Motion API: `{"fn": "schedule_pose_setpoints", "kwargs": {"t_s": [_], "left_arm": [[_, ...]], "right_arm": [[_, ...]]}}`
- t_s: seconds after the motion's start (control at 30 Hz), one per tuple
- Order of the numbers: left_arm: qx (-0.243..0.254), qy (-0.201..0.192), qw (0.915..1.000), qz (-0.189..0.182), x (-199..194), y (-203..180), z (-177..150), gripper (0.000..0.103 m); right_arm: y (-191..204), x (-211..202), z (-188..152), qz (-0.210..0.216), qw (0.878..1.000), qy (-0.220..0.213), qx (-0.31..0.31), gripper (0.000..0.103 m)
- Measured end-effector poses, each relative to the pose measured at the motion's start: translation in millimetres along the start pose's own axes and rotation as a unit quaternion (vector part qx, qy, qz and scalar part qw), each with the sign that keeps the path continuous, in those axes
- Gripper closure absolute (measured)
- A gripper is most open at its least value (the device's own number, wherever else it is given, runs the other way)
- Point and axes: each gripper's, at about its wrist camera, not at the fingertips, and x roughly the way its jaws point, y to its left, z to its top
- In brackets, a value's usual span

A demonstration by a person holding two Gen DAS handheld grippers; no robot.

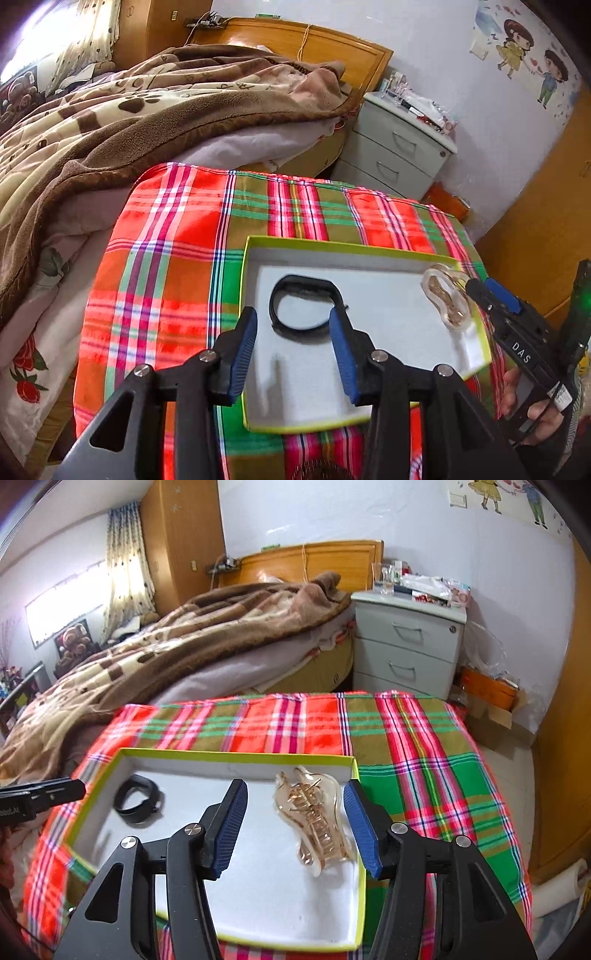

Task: Organize jewelry
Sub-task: 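Open the right tool releasing the clip while the left tool releases the watch band in the box, then grasp the blue coil hair tie with the right tool while the left tool grasps the beaded hair tie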

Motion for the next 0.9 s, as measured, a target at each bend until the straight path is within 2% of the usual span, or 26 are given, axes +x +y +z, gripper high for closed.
{"fn": "schedule_pose_setpoints", "kwargs": {"t_s": [0.17, 0.23, 0.33, 0.43, 0.67, 0.9], "left_arm": [[-0.005, -0.013, 0.9996, -0.026, -22.3, 2.8, -18.6, 0.059], [-0.006, -0.018, 0.9991, -0.037, -29.1, 6.4, -29.0, 0.052], [0.0, -0.019, 0.9989, -0.042, -37.2, 7.9, -44.4, 0.05], [0.017, -0.036, 0.9985, -0.038, -47.4, 7.4, -63.4, 0.049], [0.018, 0.013, 0.9987, -0.046, -45.8, 18.7, -99.4, 0.048], [0.005, 0.029, 0.9978, -0.06, -51.5, 29.2, -124.6, 0.049]], "right_arm": [[3.6, -30.7, -13.3, 0.01, 1.0, -0.01, -0.007, 0.048], [5.6, -44.8, -25.0, 0.016, 1.0, -0.014, -0.015, 0.048], [7.7, -59.0, -44.7, 0.019, 1.0, -0.001, -0.023, 0.048], [8.6, -67.0, -66.2, 0.03, 0.999, 0.019, -0.018, 0.048], [12.3, -83.6, -98.6, 0.053, 0.998, 0.037, 0.006, 0.048], [15.3, -89.0, -120.7, 0.064, 0.996, 0.056, 0.024, 0.048]]}}
